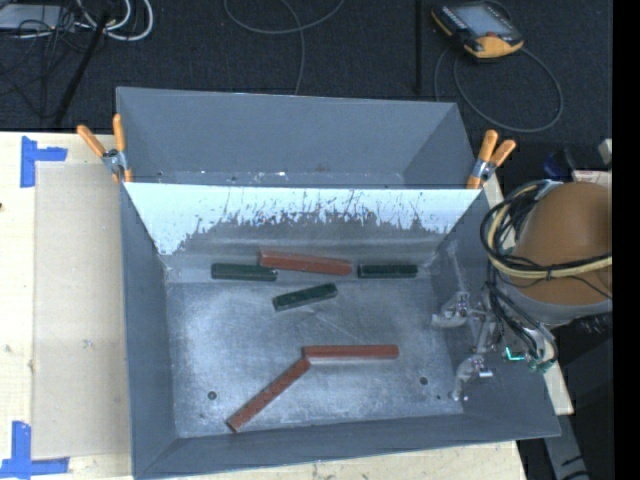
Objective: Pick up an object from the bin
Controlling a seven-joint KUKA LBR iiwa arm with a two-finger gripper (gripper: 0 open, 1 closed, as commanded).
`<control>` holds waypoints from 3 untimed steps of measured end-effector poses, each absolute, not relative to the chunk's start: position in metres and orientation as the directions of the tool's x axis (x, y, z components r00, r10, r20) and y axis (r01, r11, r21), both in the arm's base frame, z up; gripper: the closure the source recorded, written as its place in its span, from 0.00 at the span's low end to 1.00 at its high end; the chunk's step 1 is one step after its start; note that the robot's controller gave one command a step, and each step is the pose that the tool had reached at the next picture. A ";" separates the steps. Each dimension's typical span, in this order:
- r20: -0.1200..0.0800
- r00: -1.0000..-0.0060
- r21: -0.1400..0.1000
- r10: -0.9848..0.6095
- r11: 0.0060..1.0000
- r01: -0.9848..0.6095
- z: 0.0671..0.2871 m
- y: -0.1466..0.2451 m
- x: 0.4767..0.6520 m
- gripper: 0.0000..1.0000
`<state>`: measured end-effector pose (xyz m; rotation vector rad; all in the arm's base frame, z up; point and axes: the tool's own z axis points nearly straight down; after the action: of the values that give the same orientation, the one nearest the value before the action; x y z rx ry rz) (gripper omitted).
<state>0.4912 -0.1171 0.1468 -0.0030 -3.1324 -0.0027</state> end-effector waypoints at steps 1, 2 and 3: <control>0.002 -1.000 0.000 -0.001 1.000 -0.001 0.151 -0.117 0.493 0.00; -0.004 -0.998 -0.001 -0.070 0.998 -0.070 0.082 -0.048 0.515 0.00; -0.006 -0.998 -0.003 -0.065 0.998 -0.064 0.074 -0.030 0.518 0.00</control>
Offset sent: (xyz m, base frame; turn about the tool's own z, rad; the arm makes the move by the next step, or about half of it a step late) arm 0.0260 0.0821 -0.0768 -0.0877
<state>0.5184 -0.0299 0.0742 0.1016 -3.1463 0.0048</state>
